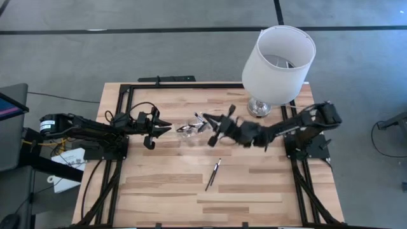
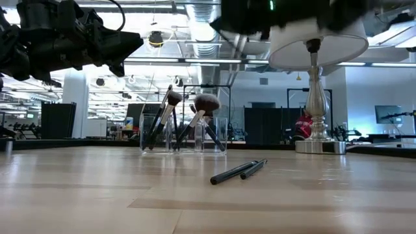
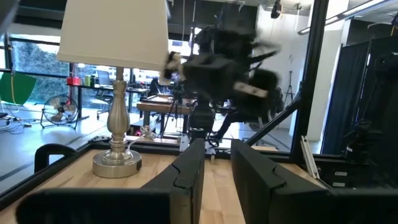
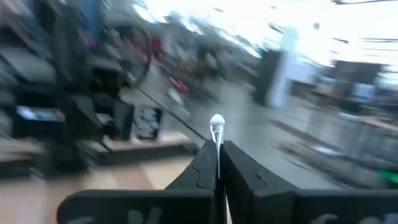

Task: Pick & Place Makeup Supplies
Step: Put the black makeup brush into the transparent organizer

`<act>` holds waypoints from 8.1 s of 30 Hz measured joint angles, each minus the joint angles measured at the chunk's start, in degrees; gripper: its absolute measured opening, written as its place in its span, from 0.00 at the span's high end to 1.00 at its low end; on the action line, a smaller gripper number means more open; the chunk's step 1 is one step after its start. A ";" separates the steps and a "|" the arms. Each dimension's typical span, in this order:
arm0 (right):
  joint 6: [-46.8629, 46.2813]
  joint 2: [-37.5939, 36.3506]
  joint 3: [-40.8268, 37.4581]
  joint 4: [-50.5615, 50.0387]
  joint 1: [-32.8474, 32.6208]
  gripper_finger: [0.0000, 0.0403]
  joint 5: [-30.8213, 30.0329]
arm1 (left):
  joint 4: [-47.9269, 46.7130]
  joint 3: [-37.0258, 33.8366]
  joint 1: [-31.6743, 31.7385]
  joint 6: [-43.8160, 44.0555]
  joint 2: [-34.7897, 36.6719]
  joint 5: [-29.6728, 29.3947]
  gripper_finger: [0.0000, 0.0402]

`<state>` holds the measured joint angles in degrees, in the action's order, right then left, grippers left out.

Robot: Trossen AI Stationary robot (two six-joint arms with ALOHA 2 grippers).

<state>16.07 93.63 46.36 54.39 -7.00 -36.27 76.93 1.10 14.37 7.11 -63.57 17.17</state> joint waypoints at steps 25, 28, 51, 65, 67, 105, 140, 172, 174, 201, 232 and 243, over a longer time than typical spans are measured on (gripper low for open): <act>-8.28 22.84 2.80 34.13 16.12 1.00 31.86 | -1.63 0.00 0.04 -0.83 -0.33 -0.44 0.81; -6.72 17.32 2.80 26.21 14.94 1.00 30.25 | -1.64 0.00 0.04 -0.83 -0.33 -0.44 0.81; -64.24 -0.50 7.59 -65.26 12.15 0.63 -11.40 | -2.00 0.00 0.00 -0.72 -0.33 -0.44 0.81; -84.57 17.56 8.67 -65.30 16.81 0.67 -6.52 | -2.01 0.00 0.00 -0.81 -0.33 -0.44 0.81; -84.60 18.66 9.27 -65.24 17.29 0.67 -6.15 | -2.10 0.00 0.00 -0.81 -0.31 -0.43 0.81; -74.12 26.47 16.09 -68.49 22.94 0.96 -6.45 | -2.84 -0.02 0.02 -0.81 -0.33 -0.44 0.81; -68.60 3.49 15.75 -71.55 -1.95 0.99 -4.33 | -5.60 0.07 -22.60 -1.73 -1.33 2.34 0.81; -45.62 31.16 80.45 -140.11 16.51 1.00 48.59 | -7.95 3.39 -19.56 -2.36 -2.25 2.32 0.81; -44.28 33.68 83.55 -141.76 17.55 1.00 50.01 | -8.63 3.39 -19.56 -2.36 -2.43 2.34 0.81; -35.51 42.66 87.76 -139.21 22.81 0.88 59.55 | -10.09 3.34 -19.56 -2.37 -2.89 2.32 0.81; -41.68 22.11 88.26 -144.36 9.60 0.76 35.00 | -10.08 3.30 -19.50 -2.14 -2.86 2.32 0.81; -19.48 21.03 88.24 -140.83 -13.63 0.76 30.08 | -10.05 3.30 -19.50 -2.14 -2.86 2.32 0.81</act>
<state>-3.41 114.65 134.60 -86.45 -20.63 -6.19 66.87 4.40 -5.13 4.97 -66.43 19.49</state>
